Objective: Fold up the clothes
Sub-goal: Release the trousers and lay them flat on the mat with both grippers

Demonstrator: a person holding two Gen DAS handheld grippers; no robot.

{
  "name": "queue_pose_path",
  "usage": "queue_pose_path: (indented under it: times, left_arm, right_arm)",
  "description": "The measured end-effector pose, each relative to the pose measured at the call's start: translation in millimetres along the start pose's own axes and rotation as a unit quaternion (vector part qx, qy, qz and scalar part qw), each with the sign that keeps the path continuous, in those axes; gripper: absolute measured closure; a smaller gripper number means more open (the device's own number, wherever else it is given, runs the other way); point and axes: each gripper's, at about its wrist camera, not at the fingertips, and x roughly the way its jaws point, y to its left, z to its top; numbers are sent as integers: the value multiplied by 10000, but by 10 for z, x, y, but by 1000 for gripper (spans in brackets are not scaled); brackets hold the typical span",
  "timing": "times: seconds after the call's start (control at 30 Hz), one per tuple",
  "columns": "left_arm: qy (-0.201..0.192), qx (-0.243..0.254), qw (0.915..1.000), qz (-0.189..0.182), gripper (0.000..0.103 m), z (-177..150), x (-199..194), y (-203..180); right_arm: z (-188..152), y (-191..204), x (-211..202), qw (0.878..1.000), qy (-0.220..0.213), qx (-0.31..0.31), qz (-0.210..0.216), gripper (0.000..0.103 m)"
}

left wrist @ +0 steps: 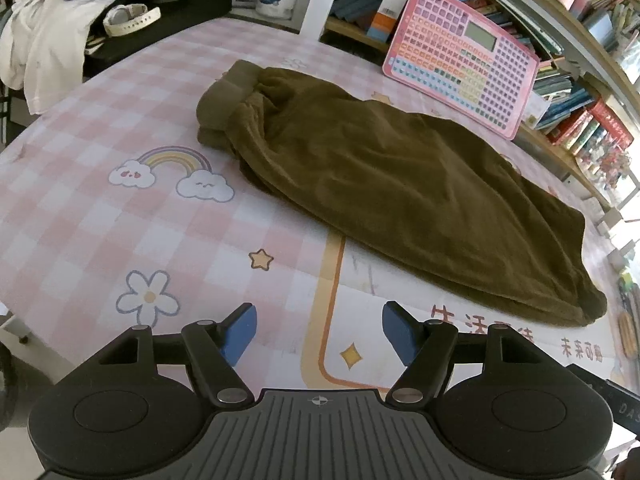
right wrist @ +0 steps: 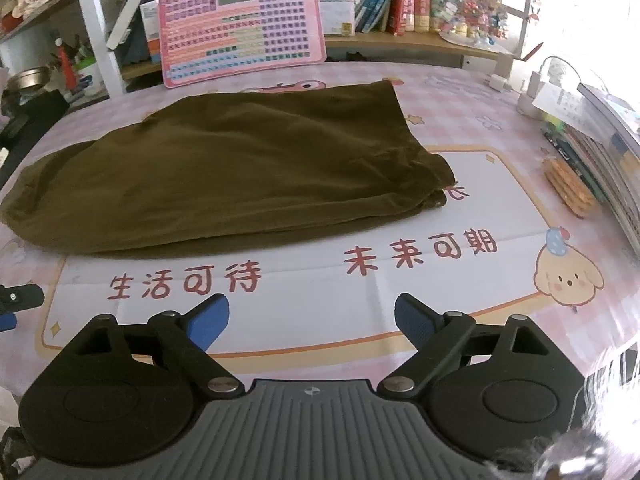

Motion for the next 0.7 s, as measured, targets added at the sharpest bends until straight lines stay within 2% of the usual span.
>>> queue_pose_path:
  times: [0.2,0.7]
  left_arm:
    - [29,-135,9999,45,32,88,85,25]
    - [-242,-742,9969,54,30,434,281,242]
  right_arm:
    - [67,0,76,10000,73,-3,-26,9]
    - [198,-19,310,9997,203,-101,-89,8]
